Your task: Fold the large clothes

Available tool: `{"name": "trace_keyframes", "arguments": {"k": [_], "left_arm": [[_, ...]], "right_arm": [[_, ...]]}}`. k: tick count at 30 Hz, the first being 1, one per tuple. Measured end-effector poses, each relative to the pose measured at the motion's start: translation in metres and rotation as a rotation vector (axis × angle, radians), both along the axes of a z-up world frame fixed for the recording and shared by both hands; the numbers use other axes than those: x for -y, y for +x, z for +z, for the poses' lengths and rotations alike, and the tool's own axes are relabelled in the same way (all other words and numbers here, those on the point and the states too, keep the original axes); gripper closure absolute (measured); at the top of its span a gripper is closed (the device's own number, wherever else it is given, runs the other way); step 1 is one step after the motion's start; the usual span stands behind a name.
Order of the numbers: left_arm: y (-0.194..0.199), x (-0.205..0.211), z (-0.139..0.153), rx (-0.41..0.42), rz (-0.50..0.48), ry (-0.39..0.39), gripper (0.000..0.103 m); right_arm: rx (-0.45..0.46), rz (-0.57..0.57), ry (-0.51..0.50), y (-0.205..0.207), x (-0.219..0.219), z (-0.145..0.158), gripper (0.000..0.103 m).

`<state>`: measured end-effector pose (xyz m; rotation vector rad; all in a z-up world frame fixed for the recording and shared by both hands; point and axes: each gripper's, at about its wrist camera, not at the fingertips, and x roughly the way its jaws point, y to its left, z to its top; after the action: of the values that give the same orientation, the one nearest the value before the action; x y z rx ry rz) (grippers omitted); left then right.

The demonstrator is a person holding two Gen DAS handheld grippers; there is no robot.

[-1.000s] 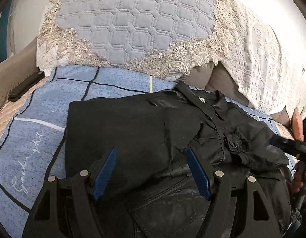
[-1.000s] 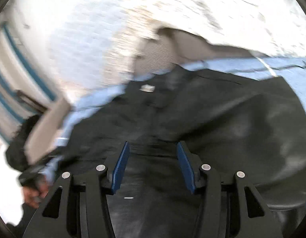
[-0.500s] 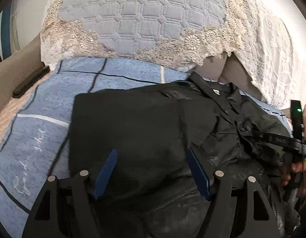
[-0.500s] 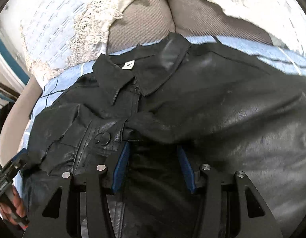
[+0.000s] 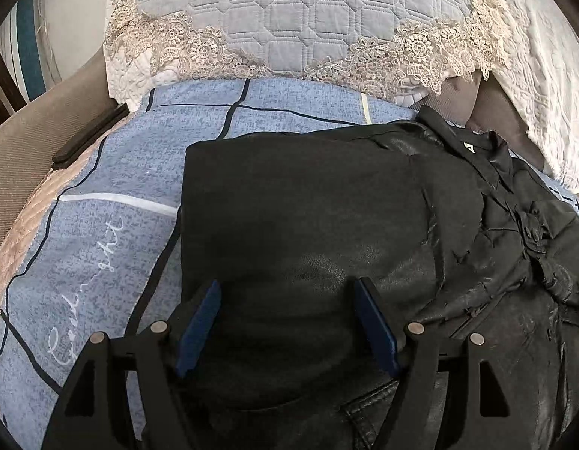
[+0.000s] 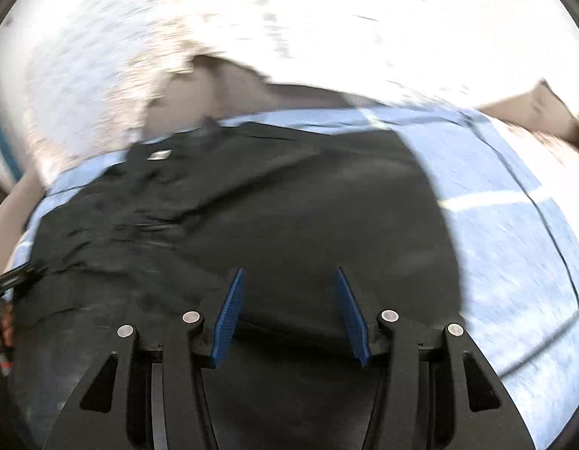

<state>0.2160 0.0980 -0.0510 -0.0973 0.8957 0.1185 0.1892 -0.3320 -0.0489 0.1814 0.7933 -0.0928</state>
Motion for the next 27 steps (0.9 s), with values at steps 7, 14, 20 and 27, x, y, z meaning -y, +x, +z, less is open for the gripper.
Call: {"name": "trace_keyframes", "arguments": {"k": [7, 14, 20, 27], "left_arm": [[-0.004, 0.0, 0.005, 0.015, 0.004, 0.004, 0.027], [0.014, 0.001, 0.038, 0.113, -0.031, -0.003, 0.027], [0.054, -0.01, -0.01, -0.009, -0.039, 0.001, 0.026], [0.001, -0.012, 0.023, 0.073, -0.035, 0.007, 0.027]], "right_arm": [[-0.047, 0.029, 0.062, 0.008, 0.02, 0.0, 0.053], [0.027, -0.007, 0.011, 0.052, 0.057, 0.026, 0.053], [-0.079, -0.069, 0.012, 0.09, 0.091, -0.015, 0.052], [-0.038, -0.018, -0.013, 0.029, 0.063, 0.02, 0.052]]}}
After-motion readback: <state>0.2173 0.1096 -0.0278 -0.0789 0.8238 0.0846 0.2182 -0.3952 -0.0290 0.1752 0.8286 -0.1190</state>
